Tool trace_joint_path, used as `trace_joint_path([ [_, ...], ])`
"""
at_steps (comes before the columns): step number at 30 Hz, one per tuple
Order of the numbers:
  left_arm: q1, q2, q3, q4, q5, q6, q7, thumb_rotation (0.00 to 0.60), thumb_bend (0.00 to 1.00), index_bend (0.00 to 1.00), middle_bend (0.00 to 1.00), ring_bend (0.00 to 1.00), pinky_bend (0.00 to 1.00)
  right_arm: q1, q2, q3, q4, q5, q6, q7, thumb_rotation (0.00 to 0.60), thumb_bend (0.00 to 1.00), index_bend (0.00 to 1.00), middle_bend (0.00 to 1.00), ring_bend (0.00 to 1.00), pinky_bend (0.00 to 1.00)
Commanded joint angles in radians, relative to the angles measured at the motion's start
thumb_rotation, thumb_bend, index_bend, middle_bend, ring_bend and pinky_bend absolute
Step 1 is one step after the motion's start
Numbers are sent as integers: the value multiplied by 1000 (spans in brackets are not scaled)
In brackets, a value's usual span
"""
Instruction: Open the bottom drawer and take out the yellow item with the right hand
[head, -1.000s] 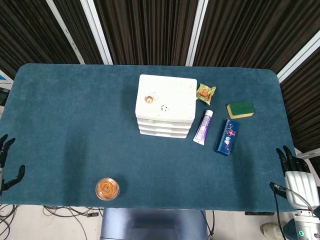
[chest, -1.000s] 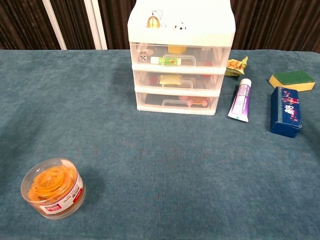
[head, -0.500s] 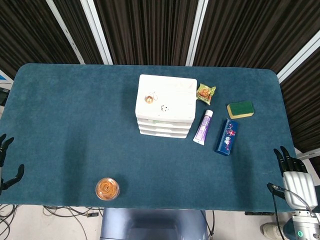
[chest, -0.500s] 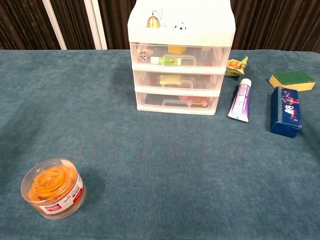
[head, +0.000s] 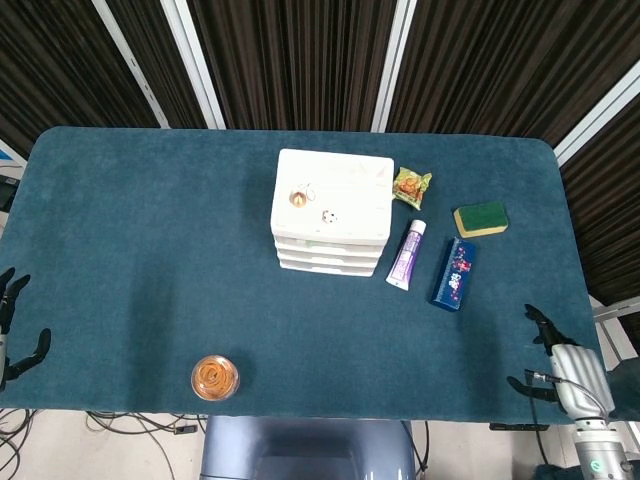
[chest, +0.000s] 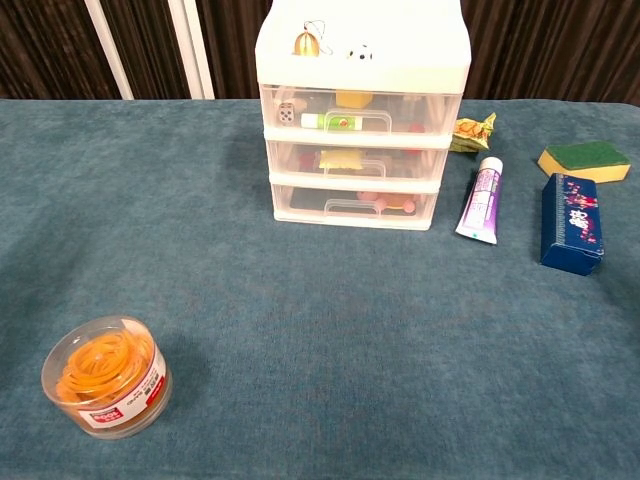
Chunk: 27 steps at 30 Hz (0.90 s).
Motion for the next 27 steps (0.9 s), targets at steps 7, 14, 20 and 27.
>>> trace_joint_path([
  [7,0,2,-8,0,-17,-5,-16,600,395,73,3,0,0,163,-73,41,-68,58,-252,132,600,174,0,650,810,884],
  [14,-1,4,-9,5,-18,-8,-32,600,396,72,4,0,0,251,-219,100,-37,175,-341,96,600,296,0,819,893,964],
  [20,-3,5,-9,4,-23,-16,-38,600,396,72,4,0,0,293,-364,150,-2,238,-353,149,600,425,0,880,947,994],
  [27,-2,8,-8,-6,-32,-22,-43,600,396,71,4,0,0,351,-495,179,92,262,-384,173,600,548,0,901,974,1000],
])
